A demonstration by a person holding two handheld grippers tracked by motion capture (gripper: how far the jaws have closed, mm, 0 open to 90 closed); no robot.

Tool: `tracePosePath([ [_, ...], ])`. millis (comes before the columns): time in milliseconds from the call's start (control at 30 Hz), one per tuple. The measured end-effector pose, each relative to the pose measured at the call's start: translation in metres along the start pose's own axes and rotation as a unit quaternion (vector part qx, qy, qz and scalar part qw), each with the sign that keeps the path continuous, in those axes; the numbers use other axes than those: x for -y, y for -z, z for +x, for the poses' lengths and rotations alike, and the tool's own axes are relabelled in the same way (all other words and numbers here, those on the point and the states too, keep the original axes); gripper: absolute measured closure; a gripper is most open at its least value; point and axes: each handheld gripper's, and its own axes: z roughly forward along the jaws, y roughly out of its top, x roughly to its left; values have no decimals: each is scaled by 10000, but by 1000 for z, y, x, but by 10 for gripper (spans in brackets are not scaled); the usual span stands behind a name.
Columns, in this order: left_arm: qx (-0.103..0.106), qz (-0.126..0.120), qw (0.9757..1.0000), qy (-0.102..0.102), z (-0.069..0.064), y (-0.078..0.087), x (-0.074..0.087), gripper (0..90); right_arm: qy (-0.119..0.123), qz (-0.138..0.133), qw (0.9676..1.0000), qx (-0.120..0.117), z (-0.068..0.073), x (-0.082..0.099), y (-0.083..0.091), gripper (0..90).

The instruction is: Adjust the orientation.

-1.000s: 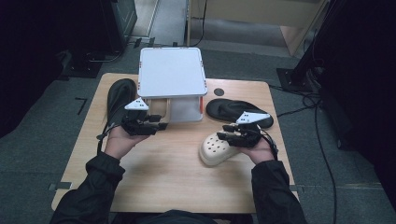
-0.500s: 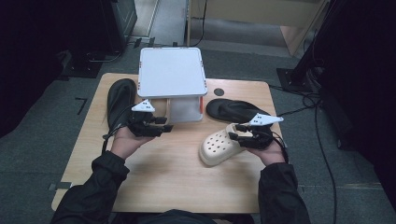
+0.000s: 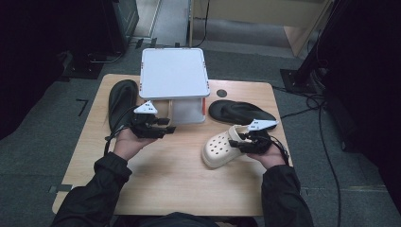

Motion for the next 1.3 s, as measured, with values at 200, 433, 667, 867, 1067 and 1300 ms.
tracePosePath([
  [200,-16,24,10000,-33,-1,-1,0,517,-198,-39,9998,-92,2,-2,-2,654],
  [433,0,-53,9999,-126,-3,1,0,533,-774,-35,9967,-248,1,-4,0,731],
  [667,-19,-39,9997,-238,-7,-3,1,537,-1118,40,9932,-315,3,-9,0,758],
  [867,19,-77,9998,-193,-7,-3,1,538,-1179,-56,9925,-331,10,-17,-1,766],
  [1067,99,31,9998,-192,-14,-7,4,540,-1134,-187,9929,-322,22,-30,-17,766],
  [1300,116,-212,9997,-79,-21,-4,9,548,-1243,-205,9912,-408,37,-43,-49,763],
])
